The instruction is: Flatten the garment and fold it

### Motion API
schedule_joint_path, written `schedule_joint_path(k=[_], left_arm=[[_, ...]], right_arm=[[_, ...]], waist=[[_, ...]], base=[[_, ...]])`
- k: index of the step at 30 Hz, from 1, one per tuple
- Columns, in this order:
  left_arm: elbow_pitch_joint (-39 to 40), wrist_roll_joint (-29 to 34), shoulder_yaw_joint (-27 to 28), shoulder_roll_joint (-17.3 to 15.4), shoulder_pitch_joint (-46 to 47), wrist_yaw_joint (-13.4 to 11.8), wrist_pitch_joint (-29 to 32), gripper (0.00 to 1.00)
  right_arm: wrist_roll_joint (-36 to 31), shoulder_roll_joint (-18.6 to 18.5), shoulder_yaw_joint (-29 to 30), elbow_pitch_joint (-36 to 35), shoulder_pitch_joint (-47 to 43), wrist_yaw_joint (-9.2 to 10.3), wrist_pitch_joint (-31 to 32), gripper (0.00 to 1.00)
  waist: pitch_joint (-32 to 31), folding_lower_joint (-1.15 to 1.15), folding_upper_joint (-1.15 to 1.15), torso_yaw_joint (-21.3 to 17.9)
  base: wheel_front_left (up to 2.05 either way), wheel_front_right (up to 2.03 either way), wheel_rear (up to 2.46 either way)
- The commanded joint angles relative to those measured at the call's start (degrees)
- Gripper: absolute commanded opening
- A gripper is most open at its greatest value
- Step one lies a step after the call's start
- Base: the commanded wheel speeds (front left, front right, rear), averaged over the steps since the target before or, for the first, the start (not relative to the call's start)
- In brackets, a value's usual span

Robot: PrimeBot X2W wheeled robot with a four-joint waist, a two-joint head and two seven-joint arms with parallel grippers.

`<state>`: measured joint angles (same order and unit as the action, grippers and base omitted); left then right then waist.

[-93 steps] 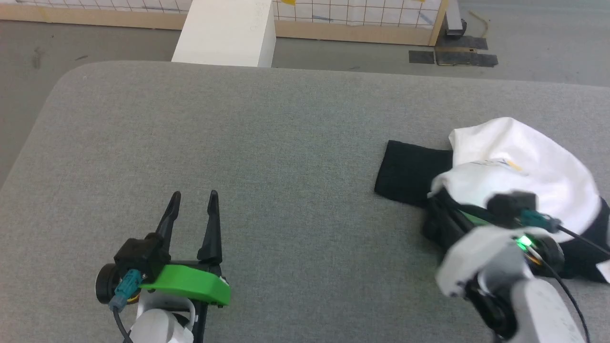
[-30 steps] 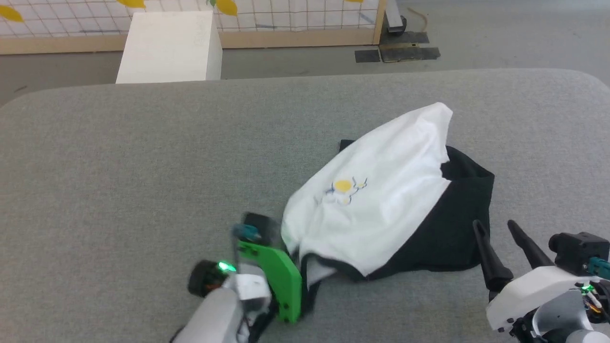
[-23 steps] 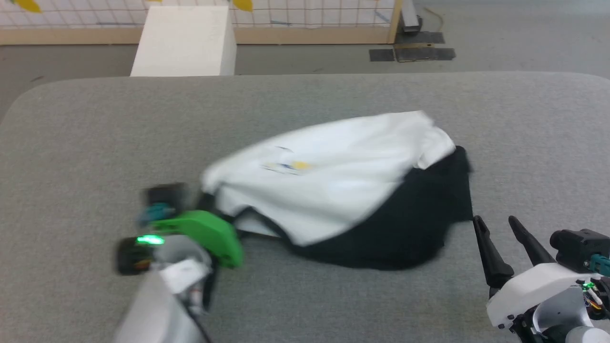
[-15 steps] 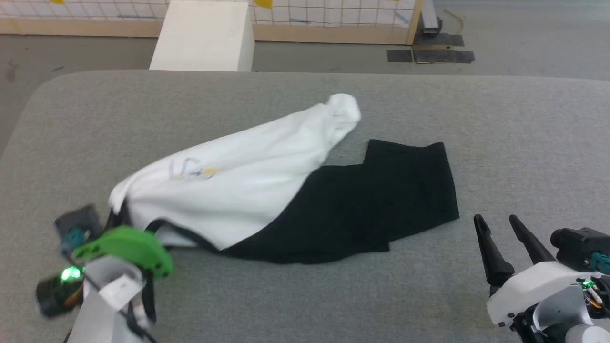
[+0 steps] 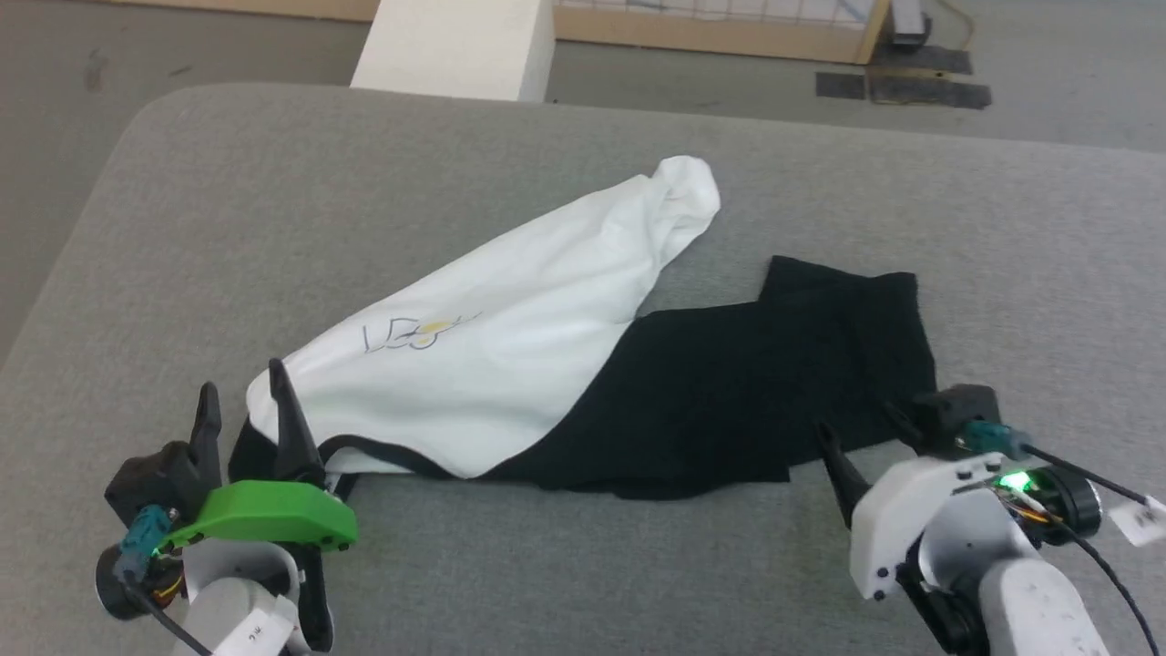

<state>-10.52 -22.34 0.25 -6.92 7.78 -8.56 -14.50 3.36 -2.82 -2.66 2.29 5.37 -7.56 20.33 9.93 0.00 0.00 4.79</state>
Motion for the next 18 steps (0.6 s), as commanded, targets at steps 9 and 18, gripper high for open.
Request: schedule_joint_path(k=[9,18], left_arm=[[6.59,5.74,0.70,3.61,0.91,3.68,-0.49,1.00],[5.60,4.37,0.18,4.01,0.96,4.22,-0.49,1.00]], right_arm=[[-7.62,-0.06,0.99,9.62,6.75,0.08,11.83,1.00],[-6.57,-0.06,4.80,10.59,6.91,0.08,16.44,0.00]], waist=[[4.49,0.00,0.00,5.26],[5.39,0.00,0.00,6.18]], base=[[0.00,0.00,0.00],[0.00,0.00,0.00]])
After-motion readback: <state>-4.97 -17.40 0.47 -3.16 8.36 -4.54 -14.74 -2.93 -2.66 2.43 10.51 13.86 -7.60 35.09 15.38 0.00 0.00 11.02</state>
